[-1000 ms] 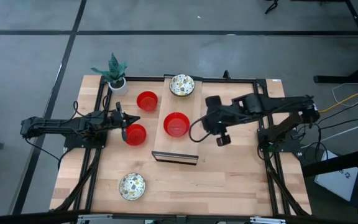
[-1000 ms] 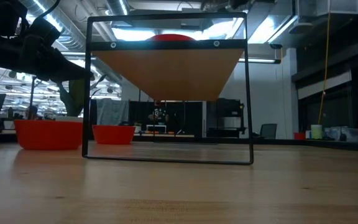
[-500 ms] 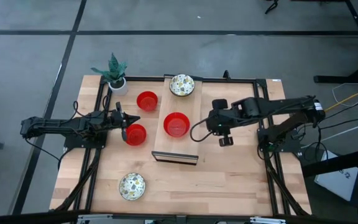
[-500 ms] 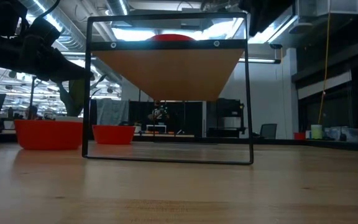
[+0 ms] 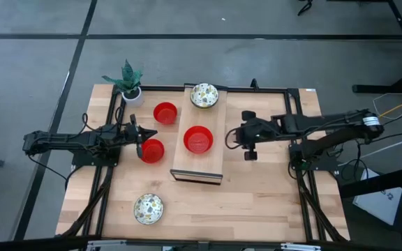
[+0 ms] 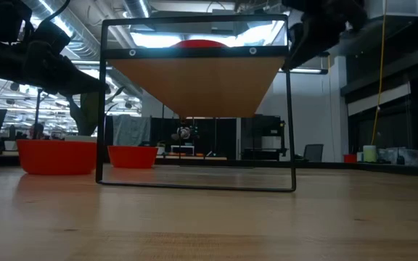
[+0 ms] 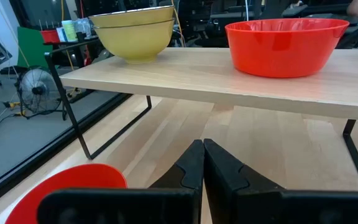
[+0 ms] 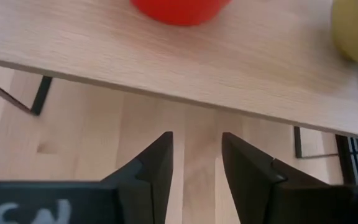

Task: Pick & Place Mini bowls
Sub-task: Stack the top red bowl on top of the red bowl on the shelf

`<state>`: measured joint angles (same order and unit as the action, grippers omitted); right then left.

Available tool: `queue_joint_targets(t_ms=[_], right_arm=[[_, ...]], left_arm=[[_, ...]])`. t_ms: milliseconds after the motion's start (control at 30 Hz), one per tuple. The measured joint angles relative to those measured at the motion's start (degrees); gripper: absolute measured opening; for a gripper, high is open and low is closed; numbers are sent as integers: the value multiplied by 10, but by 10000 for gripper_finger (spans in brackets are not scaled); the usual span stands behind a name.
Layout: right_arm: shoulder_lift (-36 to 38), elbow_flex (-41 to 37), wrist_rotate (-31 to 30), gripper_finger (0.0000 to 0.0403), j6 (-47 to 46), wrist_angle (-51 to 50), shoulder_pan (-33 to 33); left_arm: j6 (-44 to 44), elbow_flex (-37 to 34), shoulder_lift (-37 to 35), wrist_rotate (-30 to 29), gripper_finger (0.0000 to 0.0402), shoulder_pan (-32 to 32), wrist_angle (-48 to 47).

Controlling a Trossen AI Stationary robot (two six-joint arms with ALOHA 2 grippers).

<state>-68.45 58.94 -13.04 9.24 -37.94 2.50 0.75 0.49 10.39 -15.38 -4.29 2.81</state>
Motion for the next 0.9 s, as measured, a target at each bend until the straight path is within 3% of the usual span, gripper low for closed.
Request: queue_joint_targets(t_ms=[333,667,900], right_arm=[[83,-169,21,137,30,201,-9],[154,-312,22,135,-16,412,-9],[223,-353,62,78,-26,430,-9]], left_arm=[[0,0,0,0,4,0,0],[0,0,0,0,4,0,0],[0,0,0,0,4,0,0]])
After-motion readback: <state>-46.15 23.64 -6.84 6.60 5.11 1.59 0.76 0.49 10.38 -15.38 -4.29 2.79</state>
